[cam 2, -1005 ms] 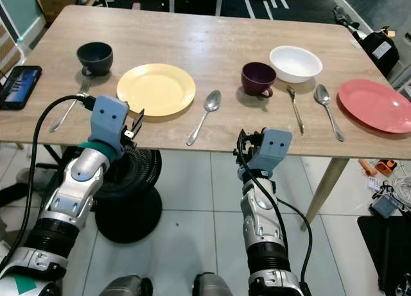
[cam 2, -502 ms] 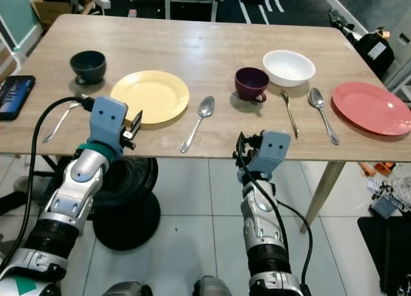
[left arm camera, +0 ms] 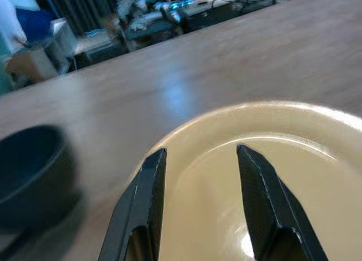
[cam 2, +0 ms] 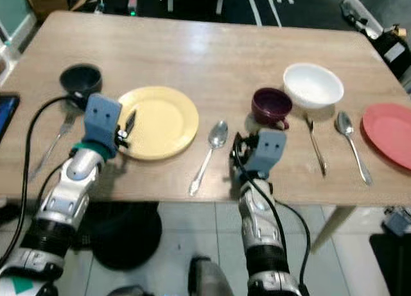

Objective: Setting the table

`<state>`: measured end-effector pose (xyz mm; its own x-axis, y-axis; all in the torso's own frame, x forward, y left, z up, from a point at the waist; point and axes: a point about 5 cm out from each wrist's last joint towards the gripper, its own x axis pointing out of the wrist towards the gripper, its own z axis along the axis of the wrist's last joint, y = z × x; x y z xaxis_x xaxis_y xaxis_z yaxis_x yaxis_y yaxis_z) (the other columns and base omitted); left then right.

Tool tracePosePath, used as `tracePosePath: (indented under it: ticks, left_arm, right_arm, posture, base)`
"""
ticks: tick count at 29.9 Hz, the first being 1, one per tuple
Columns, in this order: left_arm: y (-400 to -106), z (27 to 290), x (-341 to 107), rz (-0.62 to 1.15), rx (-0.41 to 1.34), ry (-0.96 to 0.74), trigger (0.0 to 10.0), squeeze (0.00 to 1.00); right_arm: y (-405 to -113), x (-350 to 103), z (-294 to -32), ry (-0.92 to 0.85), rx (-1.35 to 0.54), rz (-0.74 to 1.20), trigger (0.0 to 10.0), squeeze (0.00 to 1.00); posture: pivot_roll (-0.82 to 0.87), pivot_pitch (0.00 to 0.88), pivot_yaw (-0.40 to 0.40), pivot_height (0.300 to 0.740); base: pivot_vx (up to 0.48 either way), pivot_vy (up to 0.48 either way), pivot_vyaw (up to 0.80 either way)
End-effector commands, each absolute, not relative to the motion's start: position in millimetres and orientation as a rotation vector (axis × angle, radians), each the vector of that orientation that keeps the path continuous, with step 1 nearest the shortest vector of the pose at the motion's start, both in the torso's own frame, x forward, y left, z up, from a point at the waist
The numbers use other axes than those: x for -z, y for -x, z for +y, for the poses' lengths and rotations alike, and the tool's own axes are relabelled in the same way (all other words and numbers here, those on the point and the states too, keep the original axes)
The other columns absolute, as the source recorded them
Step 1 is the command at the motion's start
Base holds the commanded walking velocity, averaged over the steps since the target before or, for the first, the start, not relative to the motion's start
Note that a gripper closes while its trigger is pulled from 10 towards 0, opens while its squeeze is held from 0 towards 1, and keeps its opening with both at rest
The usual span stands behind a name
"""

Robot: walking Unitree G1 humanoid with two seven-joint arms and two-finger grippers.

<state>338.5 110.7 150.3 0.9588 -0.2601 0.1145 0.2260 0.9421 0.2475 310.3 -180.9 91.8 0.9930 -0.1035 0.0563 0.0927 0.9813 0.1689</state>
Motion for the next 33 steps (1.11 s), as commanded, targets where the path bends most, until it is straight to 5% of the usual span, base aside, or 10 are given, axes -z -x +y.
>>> tracePosePath:
  ticks: [1,27,33]
  left_arm:
    - [-338,116,-146,-0.123,0.236,-0.25,10.0,0.0]
    - [-335,117,-143,-0.081,0.273,-0.261,10.0,0.0]
    - [-321,136,-145,-0.082,0.315,-0.363,10.0,0.0]
  right_arm:
    - [-309,-91,-181,-0.168,0.103,-0.059,10.0,0.0]
    - [-309,-94,-180,-0.078,0.079,-0.05,10.0,0.0]
    - [-284,-121,-193,-0.122,-0.021,-0.107,10.0,0.0]
  posture:
    - [0.01,0.01,0.038,0.74]
    - [0.02,0.013,0.045,0.74]
    - [0.03,0.038,0.036,0.74]
  base:
    - [0.0,0.0,0.0]
    - [0.0,0.0,0.0]
    - [0.0,0.0,0.0]
